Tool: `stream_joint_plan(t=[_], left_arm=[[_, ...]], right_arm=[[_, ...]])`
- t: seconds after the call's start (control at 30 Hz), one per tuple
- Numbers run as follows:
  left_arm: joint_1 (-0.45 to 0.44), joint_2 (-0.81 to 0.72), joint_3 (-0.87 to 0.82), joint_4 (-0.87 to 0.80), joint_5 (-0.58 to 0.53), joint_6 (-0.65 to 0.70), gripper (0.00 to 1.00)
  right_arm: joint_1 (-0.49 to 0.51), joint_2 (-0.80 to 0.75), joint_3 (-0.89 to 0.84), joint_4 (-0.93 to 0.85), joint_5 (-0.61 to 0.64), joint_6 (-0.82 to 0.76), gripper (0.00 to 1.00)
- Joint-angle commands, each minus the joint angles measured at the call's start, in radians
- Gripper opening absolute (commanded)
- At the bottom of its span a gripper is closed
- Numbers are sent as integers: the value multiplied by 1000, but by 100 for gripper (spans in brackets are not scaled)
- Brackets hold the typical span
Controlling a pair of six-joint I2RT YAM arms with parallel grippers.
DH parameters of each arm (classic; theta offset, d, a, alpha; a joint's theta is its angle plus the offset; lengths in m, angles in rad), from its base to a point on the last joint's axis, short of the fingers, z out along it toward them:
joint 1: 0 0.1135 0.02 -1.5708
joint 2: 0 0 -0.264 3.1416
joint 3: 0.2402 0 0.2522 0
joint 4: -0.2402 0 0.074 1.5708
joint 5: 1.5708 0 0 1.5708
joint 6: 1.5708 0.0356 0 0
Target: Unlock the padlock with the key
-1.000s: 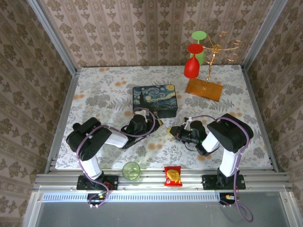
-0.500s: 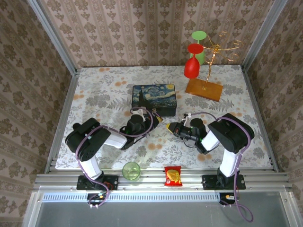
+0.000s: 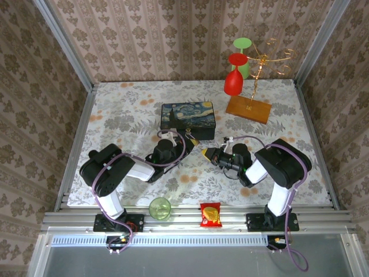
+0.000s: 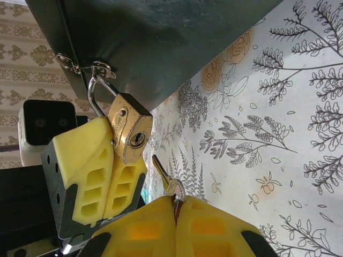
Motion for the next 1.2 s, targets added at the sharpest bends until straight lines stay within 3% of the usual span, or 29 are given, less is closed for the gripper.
stream_joint_plan(t=[0.0, 1.17], left_arm=[[8, -2, 4, 109, -11, -8, 0], [6, 30, 8, 161, -11, -43, 0]], right_arm=[[-9, -20, -1, 35, 4, 13, 0], [-37, -40, -22, 35, 6, 13, 0]])
